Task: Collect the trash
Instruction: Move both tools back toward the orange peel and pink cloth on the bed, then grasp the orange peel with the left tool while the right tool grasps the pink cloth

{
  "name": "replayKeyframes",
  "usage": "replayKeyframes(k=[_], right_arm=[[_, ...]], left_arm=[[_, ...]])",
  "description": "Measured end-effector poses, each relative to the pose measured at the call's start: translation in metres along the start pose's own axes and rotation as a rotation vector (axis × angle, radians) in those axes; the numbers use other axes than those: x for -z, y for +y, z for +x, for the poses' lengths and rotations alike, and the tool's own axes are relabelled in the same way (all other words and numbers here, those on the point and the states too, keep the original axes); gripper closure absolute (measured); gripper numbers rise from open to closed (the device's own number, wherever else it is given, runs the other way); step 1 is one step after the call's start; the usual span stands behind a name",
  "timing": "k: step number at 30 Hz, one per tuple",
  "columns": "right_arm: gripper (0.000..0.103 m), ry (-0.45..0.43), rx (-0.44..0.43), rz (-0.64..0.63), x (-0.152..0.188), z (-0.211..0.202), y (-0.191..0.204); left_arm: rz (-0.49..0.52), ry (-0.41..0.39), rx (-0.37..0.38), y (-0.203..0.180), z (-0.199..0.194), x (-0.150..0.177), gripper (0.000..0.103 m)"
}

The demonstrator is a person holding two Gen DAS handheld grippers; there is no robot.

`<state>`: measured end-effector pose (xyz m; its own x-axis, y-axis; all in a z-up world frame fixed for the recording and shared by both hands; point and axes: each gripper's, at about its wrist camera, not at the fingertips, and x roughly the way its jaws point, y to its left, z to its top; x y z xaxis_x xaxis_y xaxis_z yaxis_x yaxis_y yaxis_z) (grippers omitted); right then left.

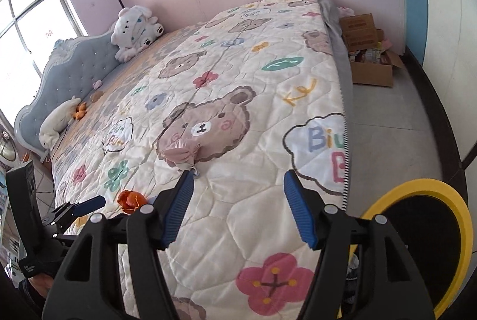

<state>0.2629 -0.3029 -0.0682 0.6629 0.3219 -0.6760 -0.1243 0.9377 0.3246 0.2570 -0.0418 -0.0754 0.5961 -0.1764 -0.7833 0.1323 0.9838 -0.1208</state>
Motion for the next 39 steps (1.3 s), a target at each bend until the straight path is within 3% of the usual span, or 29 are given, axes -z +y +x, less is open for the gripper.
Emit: replayKeyframes(k=[14, 26, 30, 31, 33, 35, 37, 39], right_arm=[[0.042, 0.148, -0.063, -0.144, -0.013, 0.105, 0.066], [0.042, 0.226, -0.055, -0.202, -0.018, 0.178, 0.085], [0.046, 0.245, -0.044, -0.208, -0.016, 0.197, 0.085], [0.052, 0.249, -0.047, -0.199, -0.015, 0.201, 0.084], [0.059, 0.251, -0.053, -0.191, -0.014, 0.204, 0.083], [0.075, 0.260, -0.083, -0.187, -0.014, 0.205, 0.083], [0.076, 0.253, -0.072, -0.204, -0.012, 0.205, 0.086], [0.077, 0.247, -0.069, -0.211, -0.011, 0.205, 0.088]], left_arm=[[-0.101, 0.059, -0.048, 0.061, 0.037, 0.004, 0.015], [-0.117, 0.075, -0.014, 0.071, 0.067, 0.006, 0.015], [-0.110, 0.066, 0.014, 0.069, 0.070, 0.009, 0.034], [-0.106, 0.064, 0.022, 0.068, 0.071, 0.009, 0.044], [-0.094, 0.054, 0.029, 0.065, 0.072, 0.010, 0.049], [-0.072, 0.031, 0.019, 0.062, 0.070, 0.011, 0.056], [-0.061, 0.014, 0.002, 0.059, 0.068, 0.012, 0.065], [-0.061, 0.007, -0.004, 0.059, 0.068, 0.012, 0.068]])
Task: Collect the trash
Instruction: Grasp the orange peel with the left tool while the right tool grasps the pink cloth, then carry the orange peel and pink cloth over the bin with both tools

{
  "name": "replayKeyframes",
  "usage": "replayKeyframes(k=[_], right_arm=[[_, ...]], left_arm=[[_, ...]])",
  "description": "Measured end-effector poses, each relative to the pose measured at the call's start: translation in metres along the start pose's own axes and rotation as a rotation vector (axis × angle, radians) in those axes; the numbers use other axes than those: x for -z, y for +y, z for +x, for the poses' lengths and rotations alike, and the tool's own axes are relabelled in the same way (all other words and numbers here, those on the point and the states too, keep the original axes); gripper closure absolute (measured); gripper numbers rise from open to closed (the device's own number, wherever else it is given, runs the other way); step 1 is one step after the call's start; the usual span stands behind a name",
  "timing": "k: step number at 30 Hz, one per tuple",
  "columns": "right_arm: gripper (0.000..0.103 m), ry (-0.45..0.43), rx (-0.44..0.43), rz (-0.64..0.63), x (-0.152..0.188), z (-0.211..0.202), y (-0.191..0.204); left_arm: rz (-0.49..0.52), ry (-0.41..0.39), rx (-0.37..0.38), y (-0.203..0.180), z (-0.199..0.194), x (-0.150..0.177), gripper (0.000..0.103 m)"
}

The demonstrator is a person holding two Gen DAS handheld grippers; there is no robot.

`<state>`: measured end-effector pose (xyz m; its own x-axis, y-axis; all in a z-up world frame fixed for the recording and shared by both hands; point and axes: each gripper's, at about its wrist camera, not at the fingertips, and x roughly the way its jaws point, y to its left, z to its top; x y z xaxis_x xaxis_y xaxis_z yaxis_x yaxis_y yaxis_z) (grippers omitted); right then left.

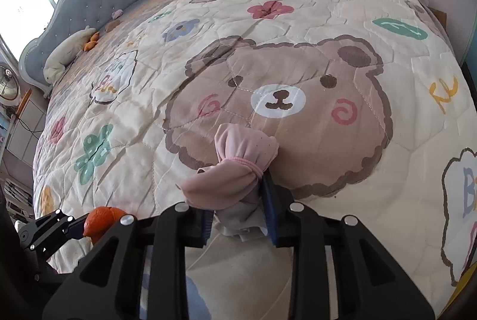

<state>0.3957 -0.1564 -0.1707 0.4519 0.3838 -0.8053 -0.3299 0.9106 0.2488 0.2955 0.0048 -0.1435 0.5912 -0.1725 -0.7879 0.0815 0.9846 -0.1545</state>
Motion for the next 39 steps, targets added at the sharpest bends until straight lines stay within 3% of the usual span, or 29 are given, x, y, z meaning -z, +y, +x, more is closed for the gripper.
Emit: replayKeyframes(k=[13, 27, 39], right_arm=[[0.079, -0.059, -0.067, 0.040, -0.001, -0.048, -0.008], [0.079, -0.211, 0.050, 0.144, 0.047, -0.176, -0.074], [0.079, -0.307, 0.145, 0.255, 0.103, -0.267, -0.136]], left_arm=[[0.052, -0.053, 0.052, -0.017, -0.029, 0.000, 0.071], [0.169, -0.123, 0.164, -0.091, -0.085, -0.004, 0.071], [0.288, -0.104, 0.257, -0.177, -0.101, 0.000, 0.071]])
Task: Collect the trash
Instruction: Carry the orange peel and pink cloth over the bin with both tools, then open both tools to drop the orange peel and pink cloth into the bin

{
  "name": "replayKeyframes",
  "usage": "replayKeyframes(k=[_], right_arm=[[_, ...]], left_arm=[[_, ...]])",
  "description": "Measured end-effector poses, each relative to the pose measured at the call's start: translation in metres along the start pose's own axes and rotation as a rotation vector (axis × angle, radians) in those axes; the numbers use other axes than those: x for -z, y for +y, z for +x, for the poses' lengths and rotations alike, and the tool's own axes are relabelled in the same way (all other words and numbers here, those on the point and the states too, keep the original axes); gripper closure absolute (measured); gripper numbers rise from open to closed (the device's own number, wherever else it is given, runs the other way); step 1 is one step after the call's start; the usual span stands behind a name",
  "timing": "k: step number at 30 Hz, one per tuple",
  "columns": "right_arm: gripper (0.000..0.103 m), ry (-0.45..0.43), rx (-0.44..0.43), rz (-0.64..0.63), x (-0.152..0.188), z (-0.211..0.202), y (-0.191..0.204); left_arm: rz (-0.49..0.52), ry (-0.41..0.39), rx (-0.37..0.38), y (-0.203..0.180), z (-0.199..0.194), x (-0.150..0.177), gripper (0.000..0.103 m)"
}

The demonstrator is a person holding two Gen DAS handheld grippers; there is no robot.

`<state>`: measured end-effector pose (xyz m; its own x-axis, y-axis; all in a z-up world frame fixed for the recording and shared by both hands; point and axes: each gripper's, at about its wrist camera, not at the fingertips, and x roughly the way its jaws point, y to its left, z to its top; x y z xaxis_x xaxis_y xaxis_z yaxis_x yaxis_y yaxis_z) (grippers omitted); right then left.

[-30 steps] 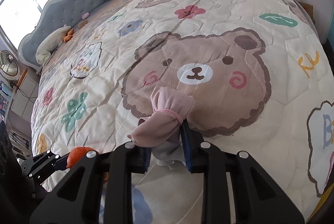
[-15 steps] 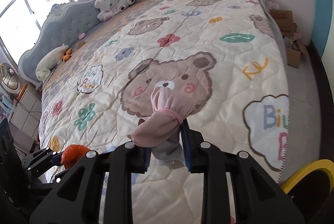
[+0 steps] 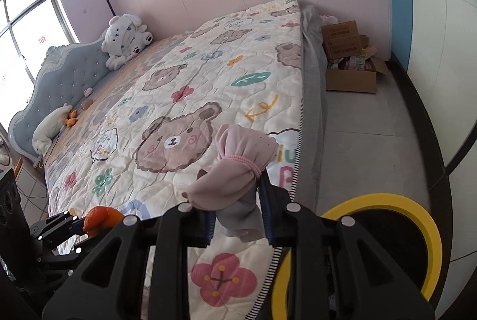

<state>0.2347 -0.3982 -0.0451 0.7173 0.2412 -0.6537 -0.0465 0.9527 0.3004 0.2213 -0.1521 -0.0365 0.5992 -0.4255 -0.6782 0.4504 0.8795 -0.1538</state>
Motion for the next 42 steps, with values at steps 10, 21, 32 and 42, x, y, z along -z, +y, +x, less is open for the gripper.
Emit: replayKeyframes(k=[10, 21, 32, 42], right_arm=[[0.079, -0.032, 0.054, 0.088, 0.018, -0.044, -0.059], [0.079, -0.037, 0.109, 0.157, 0.035, -0.072, -0.106], [0.078, -0.016, 0.118, 0.240, 0.055, -0.070, -0.145], [0.077, 0.003, 0.131, 0.284, 0.067, -0.057, -0.166]], left_arm=[[0.076, 0.060, 0.073, -0.059, 0.029, -0.014, 0.071], [0.136, 0.140, 0.127, -0.108, 0.071, -0.019, 0.071], [0.145, 0.196, 0.182, -0.144, 0.107, -0.007, 0.071], [0.129, 0.271, 0.197, -0.154, 0.128, 0.007, 0.070]])
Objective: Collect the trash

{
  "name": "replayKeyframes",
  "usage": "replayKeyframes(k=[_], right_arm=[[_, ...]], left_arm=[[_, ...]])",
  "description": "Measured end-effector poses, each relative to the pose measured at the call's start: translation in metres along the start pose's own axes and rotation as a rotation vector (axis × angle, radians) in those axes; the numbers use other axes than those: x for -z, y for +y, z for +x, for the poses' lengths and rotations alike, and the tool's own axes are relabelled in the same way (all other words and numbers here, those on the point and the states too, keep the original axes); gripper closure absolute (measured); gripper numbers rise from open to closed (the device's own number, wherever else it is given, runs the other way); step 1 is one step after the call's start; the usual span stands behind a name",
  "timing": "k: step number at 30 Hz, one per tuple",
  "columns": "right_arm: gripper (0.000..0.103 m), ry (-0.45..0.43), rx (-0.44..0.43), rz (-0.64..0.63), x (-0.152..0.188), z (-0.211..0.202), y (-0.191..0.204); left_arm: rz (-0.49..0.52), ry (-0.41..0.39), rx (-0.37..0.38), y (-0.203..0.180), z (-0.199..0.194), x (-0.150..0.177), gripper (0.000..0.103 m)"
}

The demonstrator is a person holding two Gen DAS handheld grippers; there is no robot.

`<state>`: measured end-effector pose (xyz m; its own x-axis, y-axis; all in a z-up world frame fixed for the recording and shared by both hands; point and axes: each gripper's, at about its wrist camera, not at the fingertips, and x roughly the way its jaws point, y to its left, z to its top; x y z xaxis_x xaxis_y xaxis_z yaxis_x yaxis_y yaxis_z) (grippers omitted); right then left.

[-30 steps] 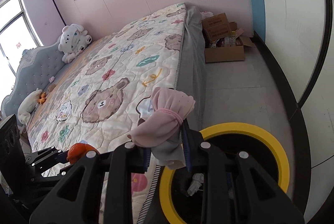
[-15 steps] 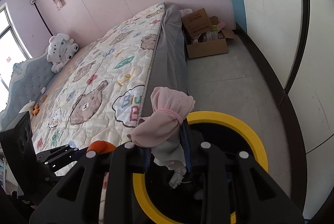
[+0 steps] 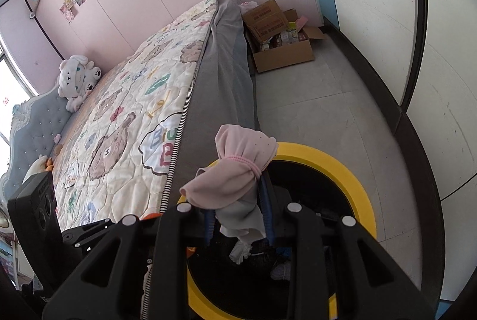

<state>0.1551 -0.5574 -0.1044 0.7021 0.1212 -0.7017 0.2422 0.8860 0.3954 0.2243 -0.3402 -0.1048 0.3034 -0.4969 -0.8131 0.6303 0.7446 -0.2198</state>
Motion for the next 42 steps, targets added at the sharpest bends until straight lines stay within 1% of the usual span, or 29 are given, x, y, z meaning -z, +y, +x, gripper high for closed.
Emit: replayKeyframes(k=[1, 3, 6, 7, 9, 10, 11, 18, 23, 28, 33, 39, 42], right_arm=[[0.076, 0.002, 0.003, 0.005, 0.000, 0.002, -0.002], [0.075, 0.005, 0.004, 0.022, 0.001, 0.003, -0.006], [0.074, 0.003, 0.011, 0.042, 0.001, 0.004, -0.011], [0.071, 0.000, 0.016, 0.046, 0.000, 0.003, -0.013], [0.065, -0.008, 0.020, 0.059, 0.000, 0.001, -0.016], [0.061, -0.012, 0.020, 0.066, 0.000, 0.000, -0.017], [0.060, -0.013, 0.022, 0.069, -0.001, 0.000, -0.018], [0.060, -0.022, 0.031, 0.077, -0.001, -0.007, -0.021], [0.060, -0.017, 0.024, 0.066, 0.001, -0.010, -0.012], [0.060, -0.010, 0.009, 0.040, 0.003, -0.012, 0.009], [0.060, 0.006, -0.014, 0.005, 0.009, -0.010, 0.039], [0.060, 0.034, -0.051, -0.061, 0.021, -0.004, 0.085], [0.059, 0.055, -0.075, -0.095, 0.030, 0.002, 0.112]], left_arm=[[0.000, 0.001, -0.004, 0.000, 0.001, 0.001, 0.070], [0.001, -0.001, -0.010, -0.001, 0.001, 0.002, 0.070], [0.000, -0.002, -0.007, -0.002, 0.000, 0.002, 0.062], [0.003, -0.006, -0.011, -0.003, -0.001, 0.002, 0.059], [0.008, -0.011, -0.015, -0.005, -0.003, 0.002, 0.055], [0.009, -0.012, -0.015, -0.004, -0.003, 0.001, 0.053], [0.008, -0.012, -0.013, -0.004, -0.004, 0.002, 0.053], [-0.008, -0.020, -0.017, 0.004, -0.010, 0.002, 0.053], [-0.025, -0.046, -0.030, 0.012, -0.025, 0.004, 0.053], [-0.053, -0.071, -0.048, 0.027, -0.044, 0.009, 0.053], [-0.094, -0.097, -0.081, 0.049, -0.065, 0.018, 0.053], [-0.150, -0.125, -0.132, 0.080, -0.093, 0.037, 0.053], [-0.189, -0.143, -0.160, 0.102, -0.111, 0.051, 0.053]])
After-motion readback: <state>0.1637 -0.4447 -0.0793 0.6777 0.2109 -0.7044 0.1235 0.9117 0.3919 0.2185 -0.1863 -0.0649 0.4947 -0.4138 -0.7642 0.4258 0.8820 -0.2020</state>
